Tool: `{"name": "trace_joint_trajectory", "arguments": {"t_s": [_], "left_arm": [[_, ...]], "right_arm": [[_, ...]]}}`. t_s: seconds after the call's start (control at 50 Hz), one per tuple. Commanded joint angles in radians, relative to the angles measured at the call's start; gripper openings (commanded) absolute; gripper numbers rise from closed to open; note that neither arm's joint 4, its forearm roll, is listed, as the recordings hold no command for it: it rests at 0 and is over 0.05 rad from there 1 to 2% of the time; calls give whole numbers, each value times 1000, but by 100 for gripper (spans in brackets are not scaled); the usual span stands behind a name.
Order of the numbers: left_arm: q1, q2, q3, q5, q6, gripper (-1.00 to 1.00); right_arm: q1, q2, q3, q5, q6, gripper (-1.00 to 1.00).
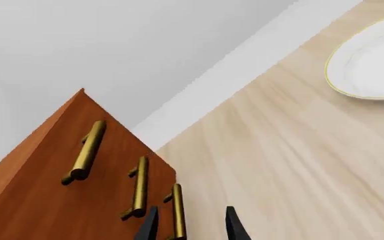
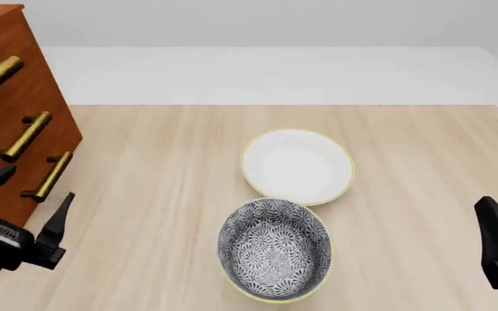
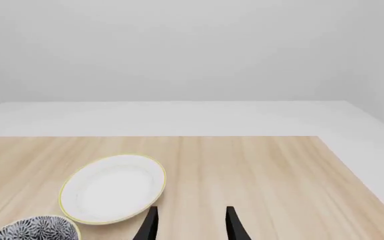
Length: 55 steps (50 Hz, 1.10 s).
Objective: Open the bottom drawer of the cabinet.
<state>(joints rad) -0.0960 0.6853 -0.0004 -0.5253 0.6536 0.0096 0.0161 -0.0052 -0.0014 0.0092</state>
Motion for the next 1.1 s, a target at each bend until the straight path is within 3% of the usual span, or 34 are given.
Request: {"name": "trace_joint_trajectory", "arguments": {"t_s": [0.02, 0.2, 0.24, 0.5, 0.78, 0.98, 1.1], "left_arm": [[6, 156, 0, -106, 151, 100], [11, 289, 0, -195, 229, 100], [9, 350, 0, -248, 273, 100], [10, 583, 0, -447, 376, 100], [34, 795, 0, -612, 451, 100], [56, 845, 0, -640, 496, 100], [76, 743, 0, -539, 512, 100]], "right_arm": [[1, -3, 1, 2, 3, 100], [0, -3, 0, 2, 7, 100], [1, -2, 0, 2, 7, 100], [-1, 0, -1, 0, 11, 100], [-2, -1, -2, 1, 13, 100], [-3, -5, -2, 4, 14, 100], [0, -5, -1, 4, 12, 100]]}}
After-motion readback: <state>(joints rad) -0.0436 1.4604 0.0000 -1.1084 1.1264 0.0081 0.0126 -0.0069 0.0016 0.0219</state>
